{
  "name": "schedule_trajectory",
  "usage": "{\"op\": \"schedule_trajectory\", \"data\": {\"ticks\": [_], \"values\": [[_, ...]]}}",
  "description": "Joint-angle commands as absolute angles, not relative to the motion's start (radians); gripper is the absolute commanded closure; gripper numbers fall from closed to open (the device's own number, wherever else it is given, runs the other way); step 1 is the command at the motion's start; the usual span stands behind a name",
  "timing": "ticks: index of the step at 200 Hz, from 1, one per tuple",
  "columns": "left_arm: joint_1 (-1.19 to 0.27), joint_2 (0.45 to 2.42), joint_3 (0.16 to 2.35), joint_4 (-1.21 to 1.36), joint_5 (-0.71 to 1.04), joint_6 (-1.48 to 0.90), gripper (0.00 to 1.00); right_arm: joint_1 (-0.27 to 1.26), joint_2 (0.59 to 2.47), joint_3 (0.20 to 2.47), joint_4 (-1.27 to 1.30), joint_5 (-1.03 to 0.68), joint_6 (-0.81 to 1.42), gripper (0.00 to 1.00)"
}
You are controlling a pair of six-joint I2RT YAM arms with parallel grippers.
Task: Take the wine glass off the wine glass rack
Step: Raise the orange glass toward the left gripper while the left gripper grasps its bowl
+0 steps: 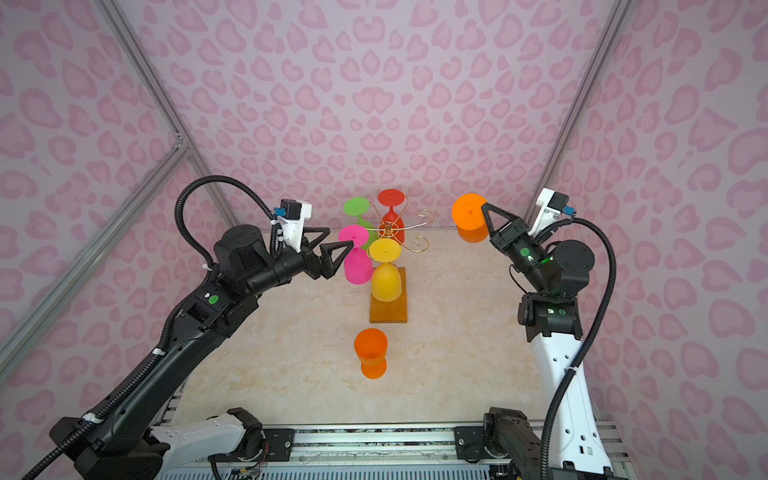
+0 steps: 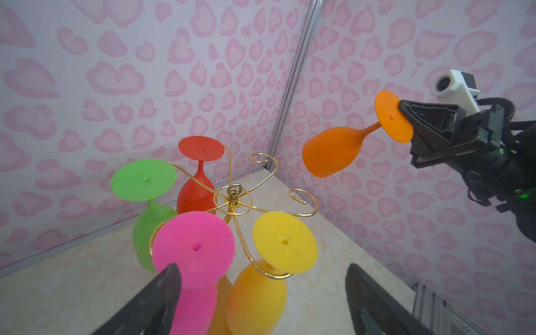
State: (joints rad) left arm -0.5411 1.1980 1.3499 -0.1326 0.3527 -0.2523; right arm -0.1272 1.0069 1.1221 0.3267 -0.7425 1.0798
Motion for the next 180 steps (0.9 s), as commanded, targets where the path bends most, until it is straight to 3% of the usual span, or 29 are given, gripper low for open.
{"op": "schedule_trajectory", "data": {"ticks": [1,53,96,180], "values": [[-0.518,1.220,1.319,0.070,0.569,-0.363,0.11,-0.115,0.984,1.116,0.491,-0.704,1.124,1.00],[-0.485,1.310,1.311,0.281,0.760,-0.501,0.13,0.052,1.011,1.170,0.552,-0.668,1.085,1.00],[-0.461,1.370,1.266,0.570,0.877,-0.668,0.14,0.219,1.103,1.157,0.764,-0.676,1.162,1.00],[-0.378,1.428,1.233,0.788,0.892,-0.796,0.14,0.341,1.274,1.178,1.047,-0.744,1.370,1.00]]}}
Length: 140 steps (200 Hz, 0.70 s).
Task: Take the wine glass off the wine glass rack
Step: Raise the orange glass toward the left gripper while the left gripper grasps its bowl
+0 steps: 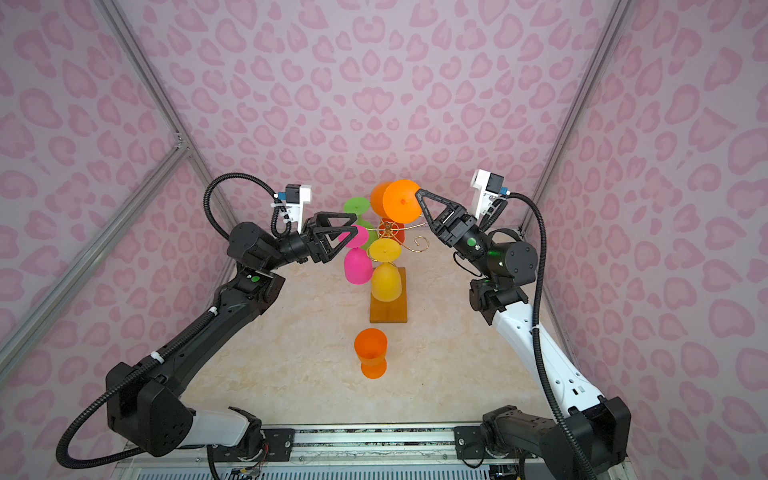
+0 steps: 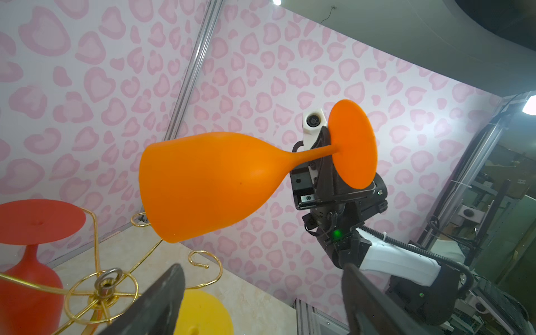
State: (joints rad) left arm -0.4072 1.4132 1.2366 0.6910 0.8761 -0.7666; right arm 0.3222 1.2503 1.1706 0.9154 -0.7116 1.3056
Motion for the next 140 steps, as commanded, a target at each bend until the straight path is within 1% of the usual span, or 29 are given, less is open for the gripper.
{"op": "schedule_trajectory", "data": {"ticks": [1,25,89,140], "values": [[-0.376,1.429,1.233,0.790,0.892,-0.797,0.14,0.343,1.274,1.178,1.049,-0.744,1.372,1.00],[-0.355,1.454,1.237,0.830,0.908,-0.827,0.14,0.357,1.288,1.182,1.075,-0.749,1.387,1.00],[-0.350,1.487,1.227,0.857,0.922,-0.807,0.14,0.396,1.321,1.192,1.089,-0.758,1.415,1.00],[-0.348,1.499,1.229,0.940,0.933,-0.861,0.14,0.400,1.376,1.190,1.198,-0.748,1.521,1.00]]}}
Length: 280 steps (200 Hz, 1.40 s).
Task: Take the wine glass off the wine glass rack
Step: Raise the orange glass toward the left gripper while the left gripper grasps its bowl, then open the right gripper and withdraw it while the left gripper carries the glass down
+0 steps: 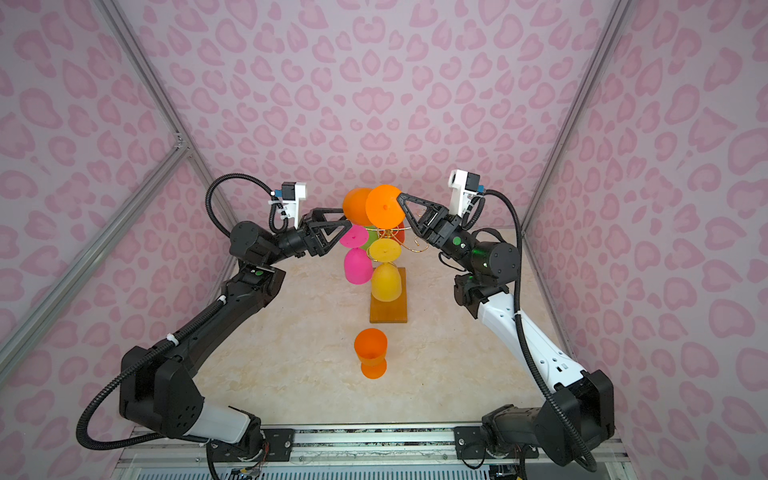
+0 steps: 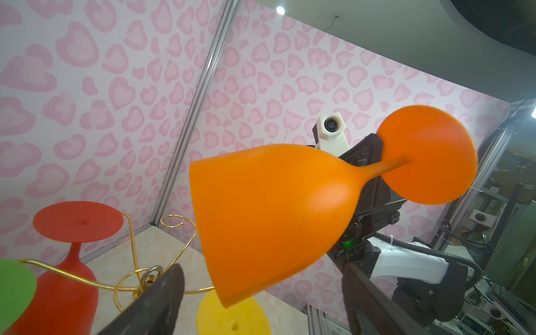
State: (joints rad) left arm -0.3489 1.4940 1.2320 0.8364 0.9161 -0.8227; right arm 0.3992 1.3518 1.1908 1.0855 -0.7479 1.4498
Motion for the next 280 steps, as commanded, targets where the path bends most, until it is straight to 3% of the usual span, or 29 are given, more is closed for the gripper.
{"op": "schedule_trajectory", "data": {"ticks": [1,35,63,93,208,280], "values": [[-0.349,1.499,1.228,0.943,0.932,-0.861,0.14,0.400,1.377,1.190,1.201,-0.748,1.524,1.00],[-0.349,1.496,1.227,0.996,0.946,-0.904,0.22,0.397,1.453,1.208,1.366,-0.723,1.677,1.00],[-0.349,1.482,1.227,1.007,0.953,-0.917,0.35,0.394,1.515,1.227,1.471,-0.700,1.776,1.00],[-0.350,1.464,1.221,1.019,0.957,-0.930,0.47,0.390,1.542,1.228,1.505,-0.687,1.810,1.00],[-0.364,1.409,1.218,1.058,0.980,-0.962,0.76,0.367,1.600,1.222,1.558,-0.661,1.887,1.00],[-0.392,1.363,1.215,1.056,0.988,-0.963,0.94,0.345,1.610,1.221,1.558,-0.665,1.889,0.81]]}}
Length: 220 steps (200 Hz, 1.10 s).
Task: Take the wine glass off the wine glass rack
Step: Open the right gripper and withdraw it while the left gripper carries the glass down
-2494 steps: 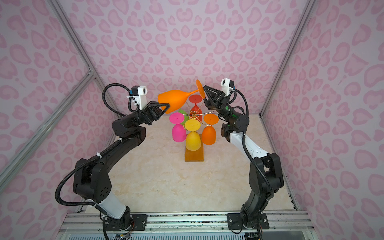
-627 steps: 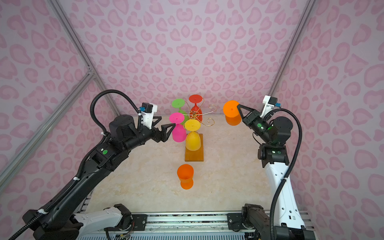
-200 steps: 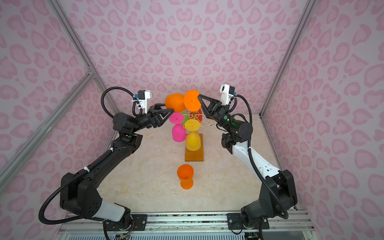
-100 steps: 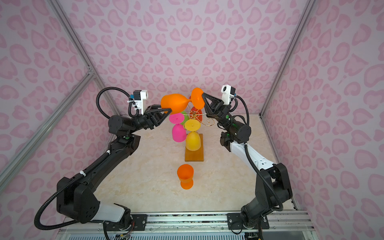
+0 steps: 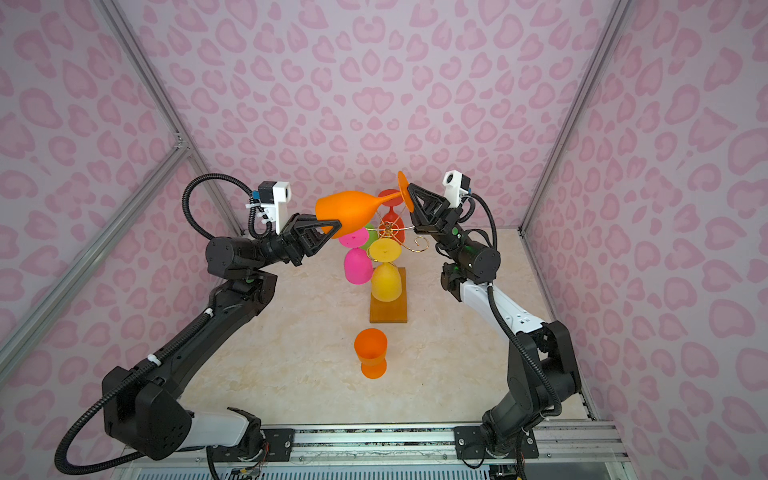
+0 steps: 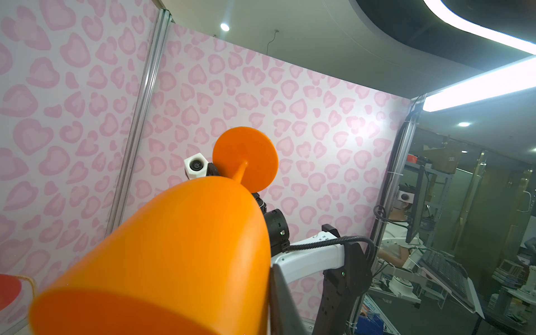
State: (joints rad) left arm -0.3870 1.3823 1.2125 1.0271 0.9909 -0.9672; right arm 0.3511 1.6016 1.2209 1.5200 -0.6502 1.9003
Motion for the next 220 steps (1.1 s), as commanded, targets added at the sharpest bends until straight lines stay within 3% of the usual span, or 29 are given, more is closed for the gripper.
{"op": "schedule_trajectory", "data": {"ticks": [1,78,113,163,188,220], "values": [[-0.394,1.362,1.215,1.056,0.988,-0.963,0.95,0.345,1.610,1.221,1.558,-0.665,1.890,0.80],[-0.443,1.294,1.207,1.009,1.009,-0.919,0.98,0.251,1.573,1.194,1.542,-0.687,1.866,0.61],[-0.490,1.233,1.216,0.715,0.986,-0.707,0.98,0.137,1.462,1.111,1.387,-0.738,1.725,0.57],[-0.619,1.211,1.334,0.117,0.868,-0.291,0.98,-0.009,1.231,1.048,0.816,-0.771,1.292,0.55],[-0.696,1.245,1.422,-0.103,0.785,-0.134,0.98,-0.054,1.108,1.061,0.412,-0.659,1.006,0.54],[-0.797,1.313,1.532,-0.336,0.665,0.018,0.99,-0.102,1.023,1.070,0.132,-0.508,0.824,0.54]]}}
